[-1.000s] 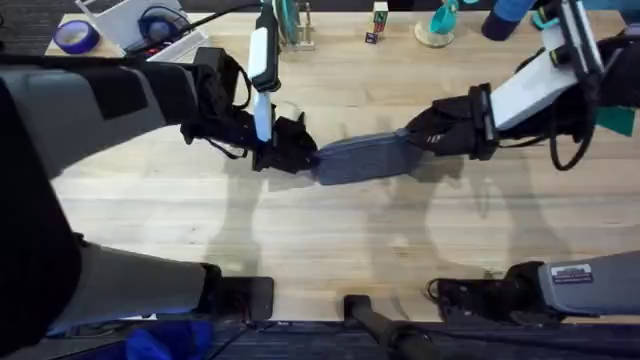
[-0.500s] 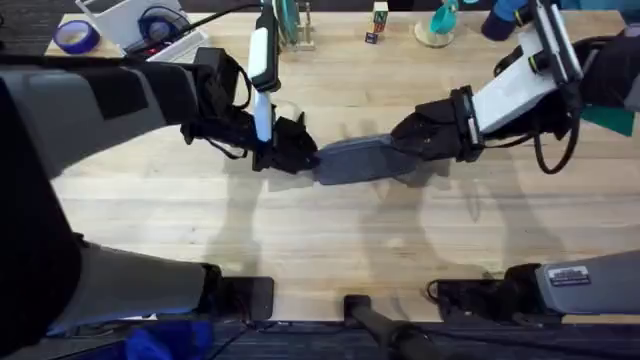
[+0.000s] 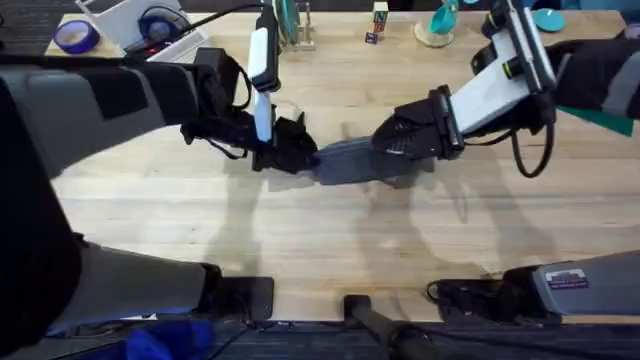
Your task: Unzip the bag, pick up the pens from the table one at a time and place them inside, then zip the bag closed.
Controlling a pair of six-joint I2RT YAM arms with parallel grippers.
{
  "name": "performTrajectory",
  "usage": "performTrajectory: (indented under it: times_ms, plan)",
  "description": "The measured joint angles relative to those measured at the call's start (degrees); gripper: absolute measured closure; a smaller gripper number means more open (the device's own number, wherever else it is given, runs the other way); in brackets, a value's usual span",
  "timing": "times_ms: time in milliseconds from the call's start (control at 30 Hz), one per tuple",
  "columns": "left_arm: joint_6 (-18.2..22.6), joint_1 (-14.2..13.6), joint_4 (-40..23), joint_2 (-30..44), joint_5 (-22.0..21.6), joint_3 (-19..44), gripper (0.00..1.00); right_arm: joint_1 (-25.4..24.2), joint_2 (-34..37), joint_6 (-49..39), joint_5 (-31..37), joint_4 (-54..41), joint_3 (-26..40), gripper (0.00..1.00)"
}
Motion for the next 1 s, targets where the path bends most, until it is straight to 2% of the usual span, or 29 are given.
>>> performTrajectory:
  times_ms: [367,1000]
  plan:
    - [0.00,0.00,0.12,0.00,0.03,0.00,0.959,5.43,-0.01,7.83,-1.51,8.87,0.00,0.971]
    - [0.00,0.00,0.13,0.00,0.05,0.00,0.959,11.13,0.00,10.70,-1.66,11.06,0.00,0.972]
